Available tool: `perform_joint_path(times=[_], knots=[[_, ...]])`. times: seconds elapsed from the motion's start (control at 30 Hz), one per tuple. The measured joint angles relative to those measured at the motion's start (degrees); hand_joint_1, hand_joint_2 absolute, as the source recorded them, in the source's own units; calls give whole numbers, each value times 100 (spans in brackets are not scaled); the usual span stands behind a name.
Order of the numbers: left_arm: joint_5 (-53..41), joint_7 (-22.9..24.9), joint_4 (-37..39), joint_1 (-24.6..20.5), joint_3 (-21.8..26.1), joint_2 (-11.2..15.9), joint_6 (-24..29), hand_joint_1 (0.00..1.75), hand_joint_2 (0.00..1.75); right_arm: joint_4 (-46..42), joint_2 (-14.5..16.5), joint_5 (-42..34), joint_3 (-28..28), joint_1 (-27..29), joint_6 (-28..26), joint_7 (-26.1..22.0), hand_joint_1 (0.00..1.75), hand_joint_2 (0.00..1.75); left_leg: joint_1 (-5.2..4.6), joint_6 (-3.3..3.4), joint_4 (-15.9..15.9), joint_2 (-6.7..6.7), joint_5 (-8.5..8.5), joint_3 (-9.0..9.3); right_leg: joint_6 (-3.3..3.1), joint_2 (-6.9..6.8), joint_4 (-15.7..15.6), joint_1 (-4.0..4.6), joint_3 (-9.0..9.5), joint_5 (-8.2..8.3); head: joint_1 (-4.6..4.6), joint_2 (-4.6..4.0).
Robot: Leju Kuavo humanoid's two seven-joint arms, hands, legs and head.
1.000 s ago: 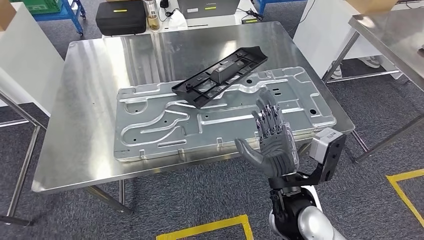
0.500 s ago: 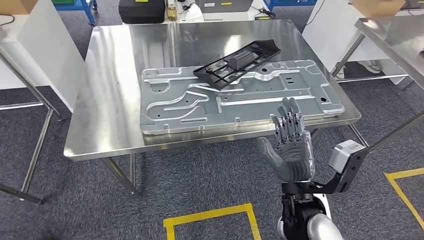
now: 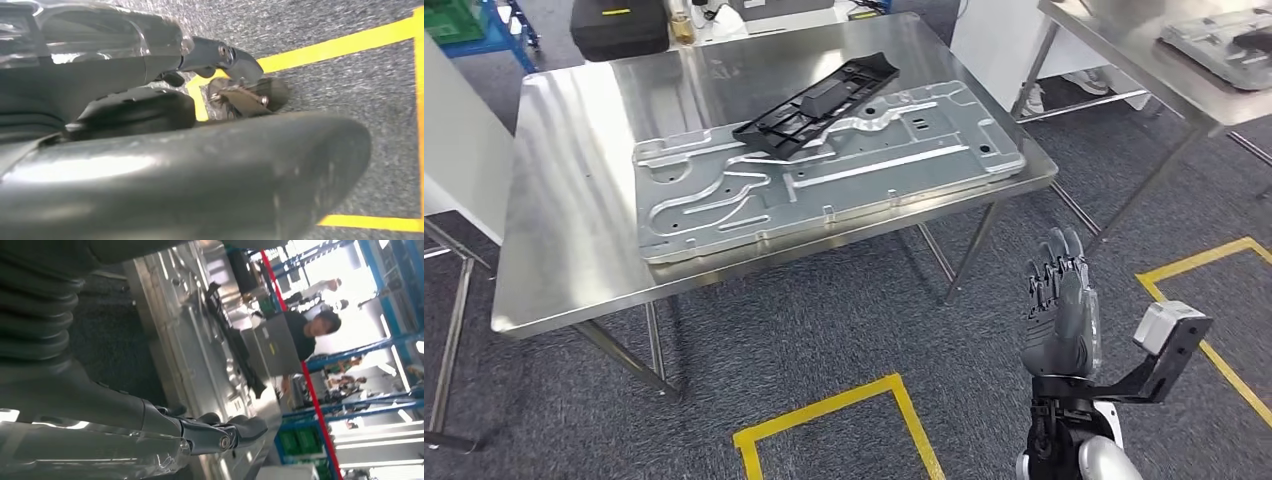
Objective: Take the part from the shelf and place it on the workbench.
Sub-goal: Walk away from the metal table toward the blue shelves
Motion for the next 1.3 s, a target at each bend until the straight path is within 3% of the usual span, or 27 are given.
perform_joint_path(times=[0.03,0.07,0.1,0.13,0.2,0.27,0.33,0.37,0.43,0.5,0.57,0.6,0.67,0.73,0.77,0.83,0.9,0.97,1.03,1.07,1.1,1.13,1.2,1.27,1.3], knots=[[5,2,1,1,0,4,4,0,0,16,5,-79,-55,70,0,-35,0,0,1,-7,196,18,-71,-26,6,56,12,3,-44,32,-26,0],[9,4,1,2,0,5,9,0,0,36,10,-166,-115,143,0,-84,0,0,2,-7,204,32,-30,41,15,111,30,2,-88,57,-38,0],[13,5,2,2,0,7,13,0,0,58,16,-262,-182,215,0,-143,0,0,6,-3,4,26,98,212,25,169,57,-1,-128,74,-46,1],[18,7,2,1,0,10,16,0,0,82,23,-357,-253,285,0,-208,0,0,15,9,-356,-40,257,461,34,226,95,-5,-166,82,-57,1],[28,5,2,4,0,17,19,0,0,139,38,-539,-413,409,0,-321,0,0,52,55,-1012,-347,416,895,69,327,179,-12,-254,80,-63,1],[31,2,2,8,0,25,18,0,0,202,55,-685,-561,512,-1,-398,0,0,62,99,-1231,-522,393,1022,130,428,236,-27,-321,93,-63,1],[36,-1,2,7,1,27,20,0,0,271,73,-794,-694,606,-2,-447,0,0,56,142,-1269,-393,414,1012,198,523,268,-45,-363,112,-61,1],[39,-5,2,6,1,28,21,0,0,307,83,-843,-758,643,-2,-472,0,0,65,169,-1287,-312,431,1008,235,490,324,-48,-405,74,-47,1],[52,-14,2,8,2,22,20,0,0,402,103,-956,-882,681,-2,-521,0,0,89,216,-1317,-129,458,992,320,289,728,-72,-611,-184,13,0],[71,-17,2,26,2,22,16,0,0,540,126,-1068,-974,716,-2,-566,0,0,91,231,-1316,48,463,962,407,103,1422,-125,-932,-533,75,0],[86,-17,2,40,2,28,13,0,0,693,149,-1155,-1067,780,-2,-597,0,0,92,225,-1312,216,465,941,461,35,1760,-184,-1057,-599,107,1],[91,-17,2,41,2,29,11,0,0,757,158,-1187,-1113,808,-2,-607,0,0,94,219,-1311,287,465,938,474,13,1676,-207,-995,-502,129,1],[101,-18,2,34,2,24,7,0,0,879,178,-1265,-1227,857,-2,-616,0,0,96,186,-1313,417,458,951,487,-141,942,-223,-591,-150,167,1],[119,-19,1,27,2,16,-2,0,0,1053,202,-1381,-1368,894,8,-623,0,0,82,116,-1312,521,451,964,440,-301,315,-188,-278,35,189,1],[127,-20,1,27,2,15,-7,0,0,1161,213,-1445,-1438,919,19,-632,0,0,76,78,-1316,561,451,970,404,-322,228,-163,-251,23,185,1],[138,-22,0,25,2,14,-12,0,0,1424,241,-1572,-1591,987,47,-657,0,0,81,5,-1333,635,446,988,312,-220,216,-140,-272,36,163,1],[145,-28,0,17,2,14,-15,0,0,1719,285,-1698,-1750,1024,93,-685,0,0,100,-53,-1228,428,330,960,230,-125,174,-150,-263,75,125,1],[159,-31,0,18,2,16,-16,0,0,2034,341,-1806,-1884,1014,170,-723,0,0,99,-62,-677,106,3,713,159,-26,145,-153,-260,107,45,1],[181,-27,1,33,2,20,-17,0,0,2381,408,-1875,-1982,1004,256,-773,0,0,76,-34,56,33,-286,350,117,107,146,-123,-268,114,-28,1],[189,-24,2,40,2,23,-17,0,0,2556,442,-1897,-2024,1005,292,-798,0,0,65,-16,229,35,-288,247,107,181,150,-106,-268,113,-47,1],[192,-21,2,44,2,26,-17,0,0,2727,473,-1914,-2068,1002,325,-816,0,0,53,10,187,28,-172,243,102,262,157,-92,-266,111,-56,1],[195,-19,2,44,2,30,-17,0,0,2892,504,-1933,-2112,992,349,-827,0,0,42,44,-73,-18,41,341,101,349,165,-81,-260,109,-62,1],[197,-16,3,42,2,40,-18,0,0,3193,570,-1971,-2189,951,380,-833,0,0,44,131,-814,-348,457,646,112,516,186,-67,-262,97,-63,1],[203,-12,3,41,2,50,-23,0,0,3486,630,-2026,-2244,894,420,-849,0,0,54,167,-1245,-615,576,835,153,678,210,-87,-304,91,-47,1],[207,-10,3,40,2,55,-24,0,0,3639,656,-2054,-2269,870,447,-864,0,0,52,171,-1293,-612,553,861,188,767,215,-106,-332,97,-44,1]])
